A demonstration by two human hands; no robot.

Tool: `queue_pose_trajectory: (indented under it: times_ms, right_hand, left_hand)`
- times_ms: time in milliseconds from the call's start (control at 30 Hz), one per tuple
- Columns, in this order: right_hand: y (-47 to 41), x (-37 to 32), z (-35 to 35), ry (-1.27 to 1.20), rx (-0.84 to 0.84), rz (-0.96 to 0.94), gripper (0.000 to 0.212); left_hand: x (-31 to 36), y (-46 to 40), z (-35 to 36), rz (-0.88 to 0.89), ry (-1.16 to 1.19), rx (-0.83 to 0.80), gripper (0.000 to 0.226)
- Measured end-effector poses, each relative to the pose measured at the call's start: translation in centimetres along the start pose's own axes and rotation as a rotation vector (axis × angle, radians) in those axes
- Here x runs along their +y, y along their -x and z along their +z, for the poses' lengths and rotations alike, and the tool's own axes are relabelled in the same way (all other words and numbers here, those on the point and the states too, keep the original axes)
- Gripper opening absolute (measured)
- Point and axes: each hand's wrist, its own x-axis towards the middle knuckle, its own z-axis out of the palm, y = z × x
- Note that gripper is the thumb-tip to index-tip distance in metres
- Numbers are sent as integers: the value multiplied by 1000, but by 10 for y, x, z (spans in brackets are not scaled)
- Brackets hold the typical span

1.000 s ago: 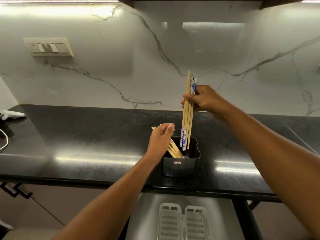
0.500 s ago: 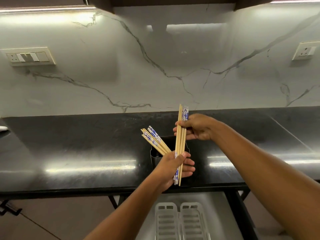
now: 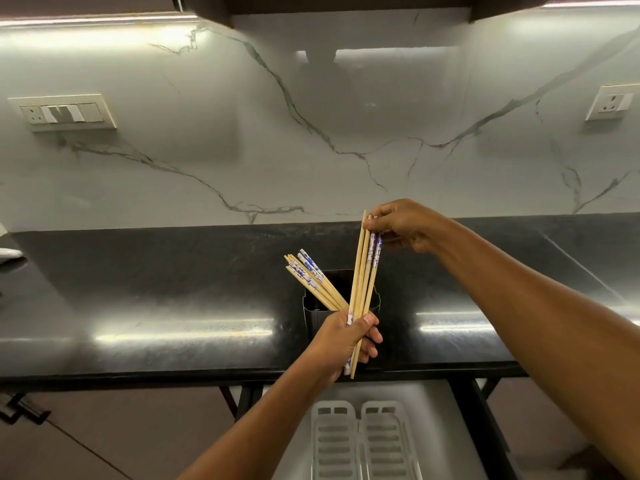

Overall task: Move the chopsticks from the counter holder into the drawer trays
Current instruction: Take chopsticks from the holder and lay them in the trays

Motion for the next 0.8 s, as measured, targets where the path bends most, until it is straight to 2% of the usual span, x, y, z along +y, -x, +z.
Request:
queue_pose_trajectory:
  times_ms: [167,367,500,633,800]
  right_hand:
    - [-1,-1,2,30,26,-25,15]
    - [0,7,3,35,-54,12,15]
    - [2,7,-1,111,-44,-28,13]
    - [2,0,-9,135,31,-95,11]
    - [12,-20,-41,-100,272,-161,15]
  left_hand:
    - [0,0,-1,13,6,-2,17]
    - [-3,0,-3,-1,59,18,18]
    - [-5,1,-6,4,65,13,20]
    - [-5,0,-8,-3,153,18,24]
    - [-8,-1,-13,-17,256,57,22]
